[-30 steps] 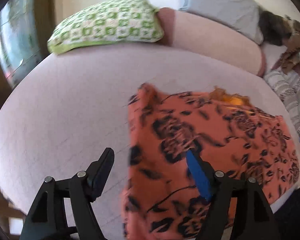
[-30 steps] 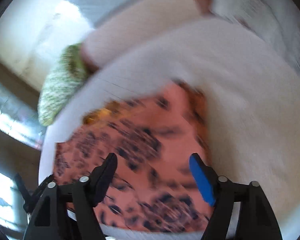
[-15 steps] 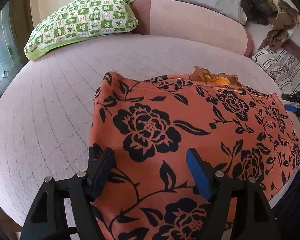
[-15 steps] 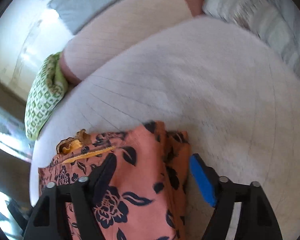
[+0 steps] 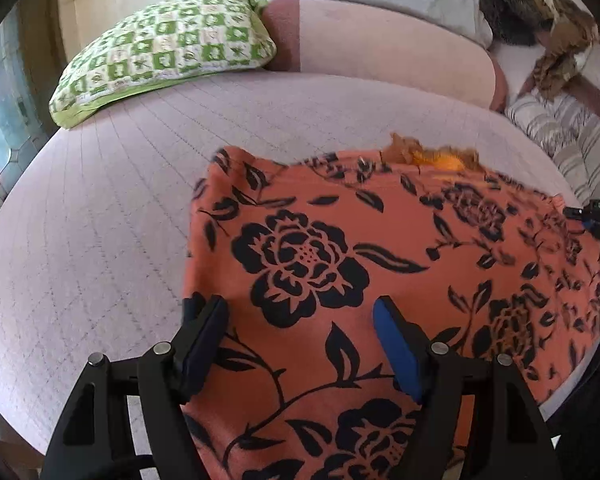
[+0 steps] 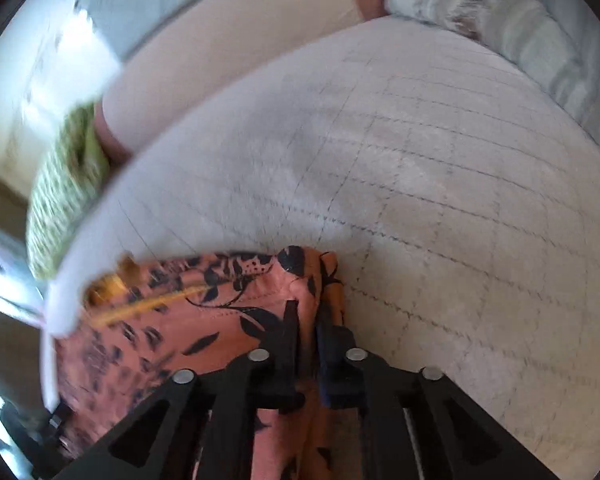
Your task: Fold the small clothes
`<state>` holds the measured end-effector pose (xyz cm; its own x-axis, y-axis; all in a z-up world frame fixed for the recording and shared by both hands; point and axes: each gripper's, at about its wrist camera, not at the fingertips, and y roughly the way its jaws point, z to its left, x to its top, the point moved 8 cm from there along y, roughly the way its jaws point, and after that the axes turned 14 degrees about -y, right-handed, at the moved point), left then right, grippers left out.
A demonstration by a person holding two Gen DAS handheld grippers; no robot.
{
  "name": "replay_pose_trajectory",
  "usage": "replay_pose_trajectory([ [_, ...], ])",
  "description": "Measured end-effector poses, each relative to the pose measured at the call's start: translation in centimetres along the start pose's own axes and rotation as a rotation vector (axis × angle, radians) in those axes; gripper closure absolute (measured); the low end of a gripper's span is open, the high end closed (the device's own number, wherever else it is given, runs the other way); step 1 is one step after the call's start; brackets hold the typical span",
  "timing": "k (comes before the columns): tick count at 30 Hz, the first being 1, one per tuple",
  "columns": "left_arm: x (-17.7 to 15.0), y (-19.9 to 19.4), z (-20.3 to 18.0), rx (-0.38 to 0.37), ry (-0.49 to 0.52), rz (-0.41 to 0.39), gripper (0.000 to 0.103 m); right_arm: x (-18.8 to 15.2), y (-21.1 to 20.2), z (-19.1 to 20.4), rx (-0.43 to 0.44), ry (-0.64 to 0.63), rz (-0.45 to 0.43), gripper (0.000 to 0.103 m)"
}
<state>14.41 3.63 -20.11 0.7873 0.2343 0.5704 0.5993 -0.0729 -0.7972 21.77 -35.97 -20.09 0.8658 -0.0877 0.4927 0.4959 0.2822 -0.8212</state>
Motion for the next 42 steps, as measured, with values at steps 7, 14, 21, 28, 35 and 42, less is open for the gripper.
replay_pose_trajectory([
  [7,0.4,-3.4,0.3,-0.054,-0.027,-0.065,0.027,-1.8,-8.4,5.2,0.188,-0.065,-0.114,0.046],
  [14,-1.7,-1.6,1.7,-0.007,-0.029,0.010,0.027,-9.9,-5.6,0.2,0.254,0.257,0.035,0.071],
  [21,-1.4,-5.2,1.9,-0.065,-0.092,-0.062,0.027,-11.7,-10.6,4.6,0.342,0.250,-0.033,0.029],
  [28,-2.0,-7.2,5.4,-0.115,-0.374,-0.062,0.027,-17.4,-7.9,2.6,0.368,0.593,0.009,0.029],
  [35,-4.8,-5.8,8.3,-0.059,-0.586,0.041,0.026,-17.3,-6.5,-0.6,0.334,0.808,-0.038,0.033],
  [42,-7.2,-4.1,8.8,-0.042,-0.651,0.126,0.027,-17.7,-5.3,0.4,0.303,0.693,-0.004,0.072],
])
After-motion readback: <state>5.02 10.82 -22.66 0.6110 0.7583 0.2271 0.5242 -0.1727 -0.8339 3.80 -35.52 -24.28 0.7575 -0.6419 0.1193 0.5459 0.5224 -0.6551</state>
